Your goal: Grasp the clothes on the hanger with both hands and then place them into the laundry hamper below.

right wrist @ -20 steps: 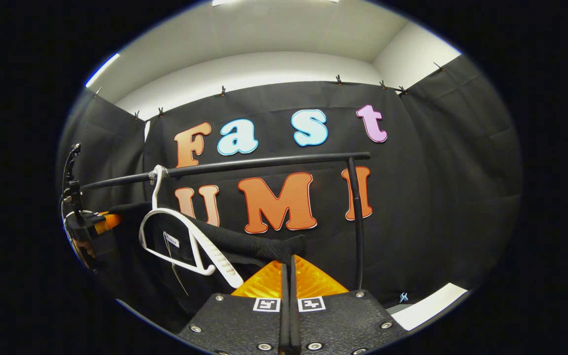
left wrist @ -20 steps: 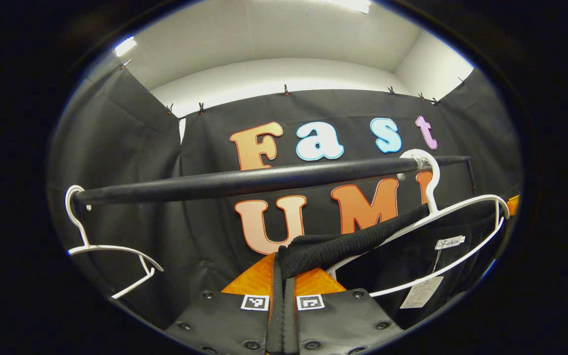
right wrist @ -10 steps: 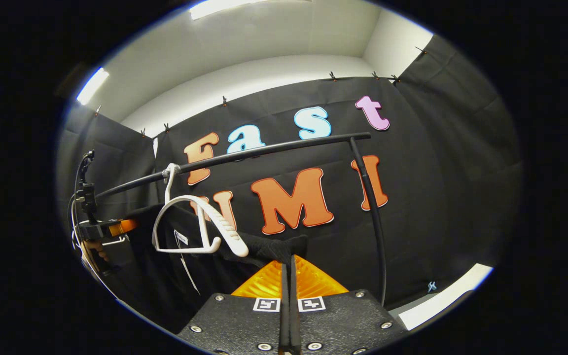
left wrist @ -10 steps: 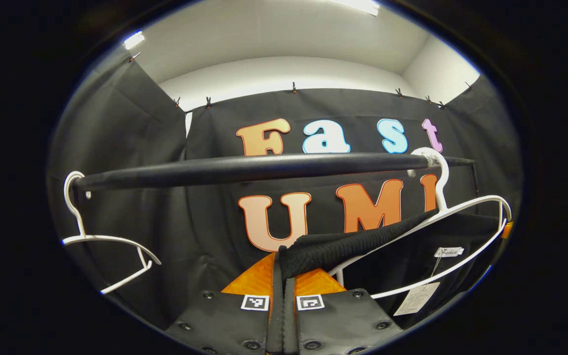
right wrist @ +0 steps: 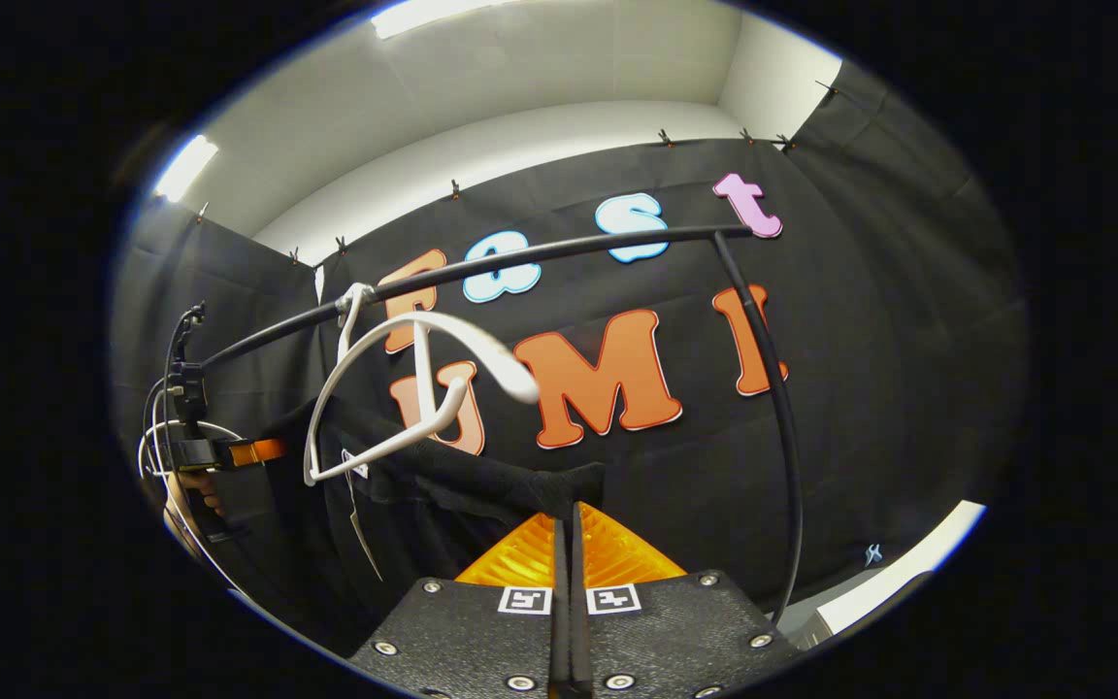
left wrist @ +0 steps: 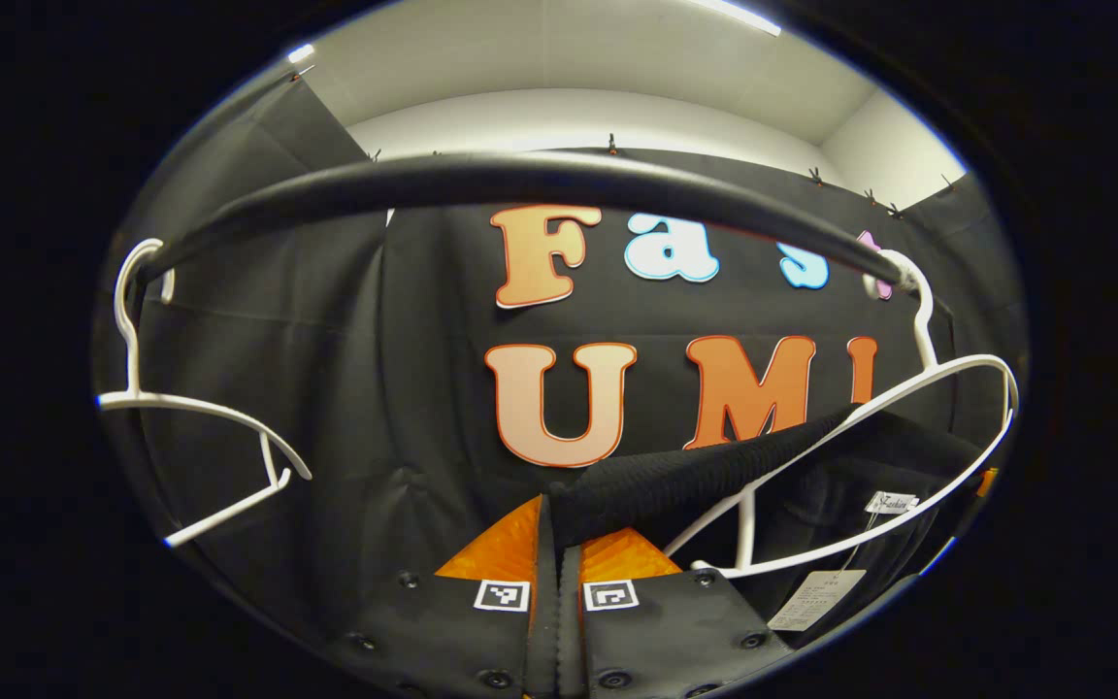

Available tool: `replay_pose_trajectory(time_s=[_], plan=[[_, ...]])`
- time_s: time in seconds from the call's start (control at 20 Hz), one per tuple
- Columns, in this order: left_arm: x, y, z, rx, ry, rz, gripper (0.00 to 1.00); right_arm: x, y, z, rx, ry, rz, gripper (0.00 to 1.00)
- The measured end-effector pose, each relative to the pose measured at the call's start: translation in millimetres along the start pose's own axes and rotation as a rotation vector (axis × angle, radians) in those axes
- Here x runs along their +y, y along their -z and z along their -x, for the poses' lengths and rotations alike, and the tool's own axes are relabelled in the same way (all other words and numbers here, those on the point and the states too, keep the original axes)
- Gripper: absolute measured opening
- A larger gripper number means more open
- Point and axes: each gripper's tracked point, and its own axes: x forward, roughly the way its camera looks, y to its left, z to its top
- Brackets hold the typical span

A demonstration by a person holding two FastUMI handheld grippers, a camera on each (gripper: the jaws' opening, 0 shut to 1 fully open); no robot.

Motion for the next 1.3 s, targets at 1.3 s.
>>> replay_pose_trajectory(time_s=[1.3], plan=[[-10, 200, 67, 0.274, 0.107, -0.113, 0.06, -65, 144, -2, 0.234, 0.071, 0.003, 0.00]])
